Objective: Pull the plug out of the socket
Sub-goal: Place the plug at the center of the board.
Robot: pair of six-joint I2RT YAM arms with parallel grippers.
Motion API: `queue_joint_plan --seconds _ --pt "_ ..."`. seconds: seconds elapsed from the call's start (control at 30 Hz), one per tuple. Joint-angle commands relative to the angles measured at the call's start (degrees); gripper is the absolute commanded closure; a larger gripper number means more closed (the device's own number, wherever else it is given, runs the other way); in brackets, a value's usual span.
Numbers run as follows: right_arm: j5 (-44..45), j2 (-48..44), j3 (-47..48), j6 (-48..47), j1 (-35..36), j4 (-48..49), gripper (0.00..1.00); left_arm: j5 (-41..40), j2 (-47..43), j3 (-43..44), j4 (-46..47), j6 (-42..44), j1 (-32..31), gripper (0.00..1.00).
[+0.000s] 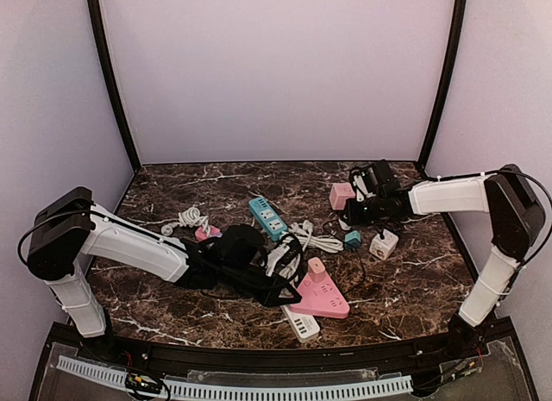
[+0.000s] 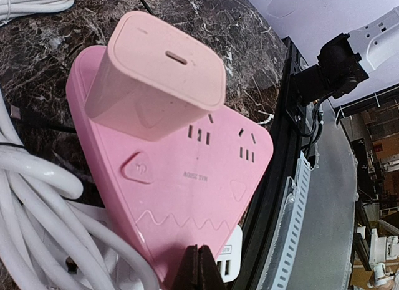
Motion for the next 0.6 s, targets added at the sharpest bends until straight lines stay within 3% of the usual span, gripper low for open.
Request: queue_joint_plan --seconds 0.0,0.23,0.57 --pt "-2.50 1.84 -0.34 0.40 -0.93 3.10 0.94 -6.37 5.82 -4.87 -20.04 1.30 0.25 0.99" --pt "-2.50 3.26 -0.08 0.48 -1.82 3.00 0.81 -6.33 5.68 -4.91 -20.04 1.30 0.25 0.99" --pt "-2.02 2.39 0.32 0.07 -2.25 1.85 0.48 -6.57 5.38 -4.96 -20.21 1.30 0.23 0.99"
